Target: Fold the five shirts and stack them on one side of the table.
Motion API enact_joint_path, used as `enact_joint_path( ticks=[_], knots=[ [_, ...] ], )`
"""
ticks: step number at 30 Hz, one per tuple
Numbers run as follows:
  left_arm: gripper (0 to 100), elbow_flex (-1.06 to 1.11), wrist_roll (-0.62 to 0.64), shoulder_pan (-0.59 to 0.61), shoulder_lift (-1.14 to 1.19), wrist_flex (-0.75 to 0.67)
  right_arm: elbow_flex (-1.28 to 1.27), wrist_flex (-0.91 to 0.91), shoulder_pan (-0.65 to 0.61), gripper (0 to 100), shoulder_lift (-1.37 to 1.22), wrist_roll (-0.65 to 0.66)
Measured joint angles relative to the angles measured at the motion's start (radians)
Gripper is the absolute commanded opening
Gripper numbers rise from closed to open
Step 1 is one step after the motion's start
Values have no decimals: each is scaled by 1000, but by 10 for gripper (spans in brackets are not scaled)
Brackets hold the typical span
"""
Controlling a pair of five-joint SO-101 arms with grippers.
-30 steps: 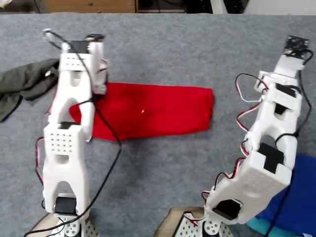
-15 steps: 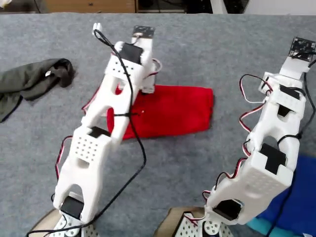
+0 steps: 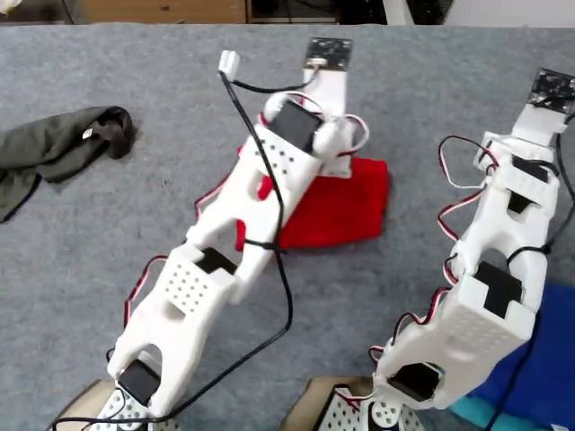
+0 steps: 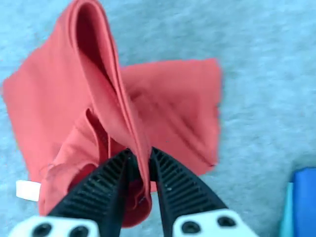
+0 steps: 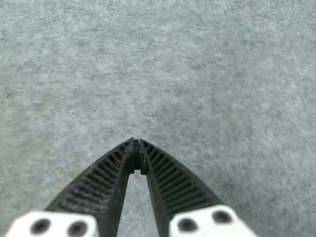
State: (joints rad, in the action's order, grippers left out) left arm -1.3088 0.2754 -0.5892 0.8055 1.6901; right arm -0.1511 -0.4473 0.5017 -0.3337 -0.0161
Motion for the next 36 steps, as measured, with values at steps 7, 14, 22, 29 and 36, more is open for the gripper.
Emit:
enact_joint_path(
  ticks=[7,14,22,29,36],
  knots=[
    [18,83,21,-69,8,-157,0,18,12,5,0,0],
    [23,101,21,-95,9,-203,0,18,12,5,0,0],
    [243,101,37,-98,34,-183,0,18,12,5,0,0],
    [188,68,75,-35,34,-137,0,18,12,6,0,0],
    [62,35,78,141,51,-60,0,18,-3,5,0,0]
  ],
)
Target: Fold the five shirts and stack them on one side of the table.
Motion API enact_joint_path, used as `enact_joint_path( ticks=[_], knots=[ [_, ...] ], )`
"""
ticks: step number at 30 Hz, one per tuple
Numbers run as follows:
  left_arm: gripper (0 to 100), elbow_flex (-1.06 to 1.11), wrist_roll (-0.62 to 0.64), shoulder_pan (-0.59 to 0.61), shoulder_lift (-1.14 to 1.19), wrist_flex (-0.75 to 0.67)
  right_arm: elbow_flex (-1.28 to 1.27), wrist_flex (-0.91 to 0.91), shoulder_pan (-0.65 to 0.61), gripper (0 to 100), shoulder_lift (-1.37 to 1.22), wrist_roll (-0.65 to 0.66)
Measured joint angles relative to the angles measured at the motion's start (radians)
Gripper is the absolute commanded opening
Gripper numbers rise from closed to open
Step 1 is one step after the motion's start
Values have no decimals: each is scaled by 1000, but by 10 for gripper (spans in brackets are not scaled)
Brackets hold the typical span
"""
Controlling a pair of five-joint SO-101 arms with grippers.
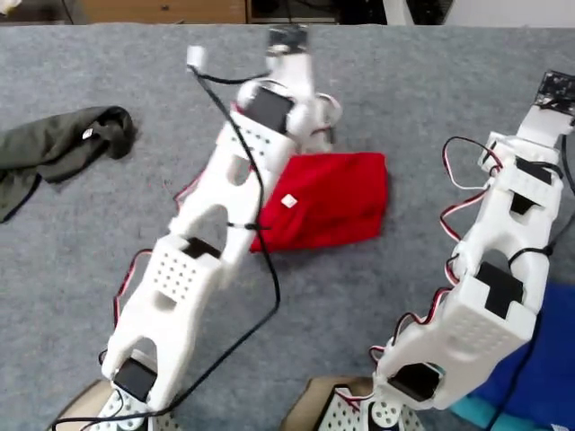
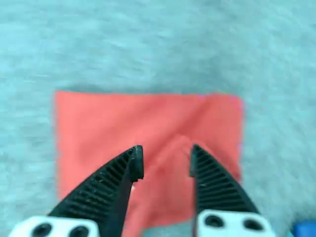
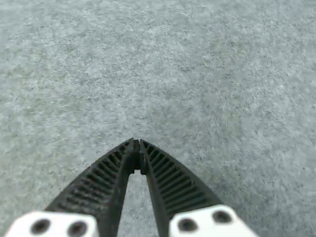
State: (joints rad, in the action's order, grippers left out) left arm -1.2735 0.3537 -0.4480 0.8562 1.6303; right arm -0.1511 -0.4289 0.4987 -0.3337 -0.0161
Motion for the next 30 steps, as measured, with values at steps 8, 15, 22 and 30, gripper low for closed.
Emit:
enact_joint_path(
  ticks=[8,15,22,30],
  knots=[
    [50,80,40,-40,153,-112,0,0,-11,5,0,23],
    [49,58,72,-100,203,-123,0,0,-11,5,0,23],
    [49,49,72,-180,203,-12,0,0,-11,8,0,21],
    [20,-94,72,-252,203,112,0,0,25,8,0,-60]
  ],
)
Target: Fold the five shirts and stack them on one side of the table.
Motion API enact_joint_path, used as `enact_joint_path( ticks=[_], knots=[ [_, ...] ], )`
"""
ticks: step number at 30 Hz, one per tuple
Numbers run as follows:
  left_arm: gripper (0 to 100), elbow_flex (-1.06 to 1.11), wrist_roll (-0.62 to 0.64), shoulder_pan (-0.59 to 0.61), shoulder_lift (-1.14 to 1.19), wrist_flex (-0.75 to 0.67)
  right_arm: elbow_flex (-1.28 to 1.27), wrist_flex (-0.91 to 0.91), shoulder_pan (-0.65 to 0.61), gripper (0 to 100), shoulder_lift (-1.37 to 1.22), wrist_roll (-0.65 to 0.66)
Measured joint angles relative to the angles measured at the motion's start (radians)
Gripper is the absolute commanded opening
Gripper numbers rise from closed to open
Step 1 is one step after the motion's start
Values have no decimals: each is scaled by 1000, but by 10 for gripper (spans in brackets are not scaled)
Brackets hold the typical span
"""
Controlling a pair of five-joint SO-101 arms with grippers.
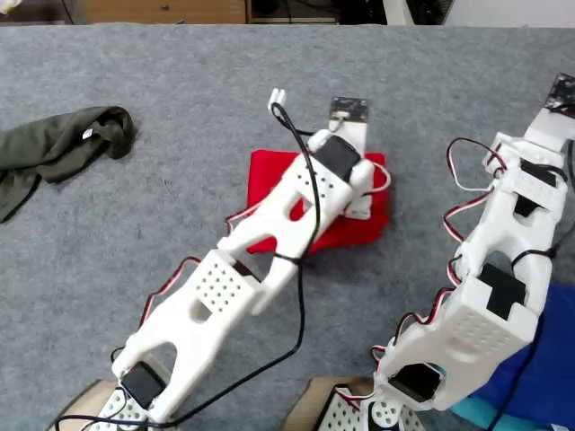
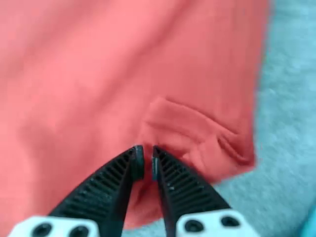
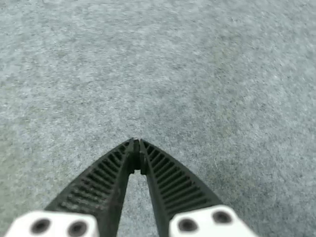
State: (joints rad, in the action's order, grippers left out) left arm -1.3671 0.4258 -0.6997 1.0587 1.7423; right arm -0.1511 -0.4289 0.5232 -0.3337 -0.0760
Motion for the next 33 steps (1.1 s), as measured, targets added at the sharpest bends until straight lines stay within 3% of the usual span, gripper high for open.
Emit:
enact_joint_path(
  ticks=[14,19,23,28,33],
  knots=[
    [21,-3,0,-135,9,6,0,28,52,7,0,-12],
    [20,-94,8,3,8,2,0,28,52,7,0,-12],
    [20,-101,54,106,84,-109,0,31,52,7,0,-12],
    [20,-101,84,110,157,-183,0,32,52,6,0,-12],
    [21,-101,86,80,181,-163,0,32,51,6,0,-12]
  ],
)
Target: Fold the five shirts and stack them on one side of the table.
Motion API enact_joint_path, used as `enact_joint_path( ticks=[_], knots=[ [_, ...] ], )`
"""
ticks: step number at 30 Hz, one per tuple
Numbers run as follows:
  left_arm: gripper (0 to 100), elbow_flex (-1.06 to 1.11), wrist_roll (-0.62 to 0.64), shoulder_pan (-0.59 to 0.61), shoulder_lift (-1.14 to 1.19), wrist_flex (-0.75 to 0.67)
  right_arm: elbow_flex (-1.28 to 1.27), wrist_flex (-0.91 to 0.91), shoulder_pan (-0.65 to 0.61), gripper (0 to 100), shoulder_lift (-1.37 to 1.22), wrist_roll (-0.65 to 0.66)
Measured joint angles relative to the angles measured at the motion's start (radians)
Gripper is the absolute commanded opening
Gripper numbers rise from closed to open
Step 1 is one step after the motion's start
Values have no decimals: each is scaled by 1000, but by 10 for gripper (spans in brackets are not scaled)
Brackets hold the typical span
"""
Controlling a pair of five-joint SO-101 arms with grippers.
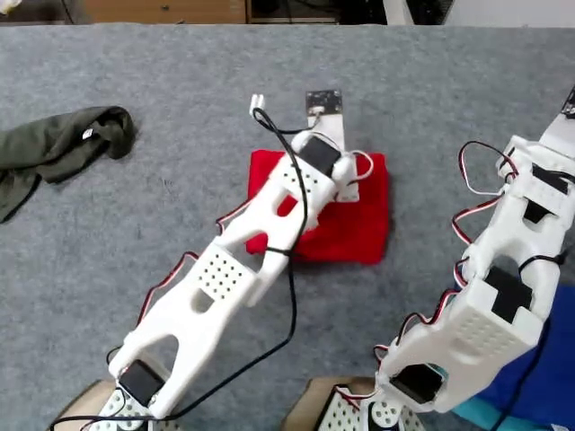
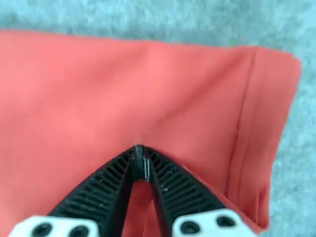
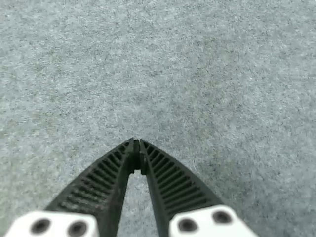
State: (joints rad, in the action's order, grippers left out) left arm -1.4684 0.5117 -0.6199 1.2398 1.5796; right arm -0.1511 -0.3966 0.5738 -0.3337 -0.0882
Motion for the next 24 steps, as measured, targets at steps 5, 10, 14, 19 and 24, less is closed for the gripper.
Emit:
enact_joint_path(
  ticks=[5,10,14,19,24],
  knots=[
    [21,0,0,-49,0,71,0,0,0,6,0,0],
    [21,0,0,-92,-12,114,0,0,0,6,0,0],
    [21,0,0,-109,-31,130,0,0,0,7,0,0],
    [21,0,0,-130,-38,160,0,0,0,7,0,0],
    [20,5,0,-164,-58,167,0,0,0,7,0,0]
  ],
)
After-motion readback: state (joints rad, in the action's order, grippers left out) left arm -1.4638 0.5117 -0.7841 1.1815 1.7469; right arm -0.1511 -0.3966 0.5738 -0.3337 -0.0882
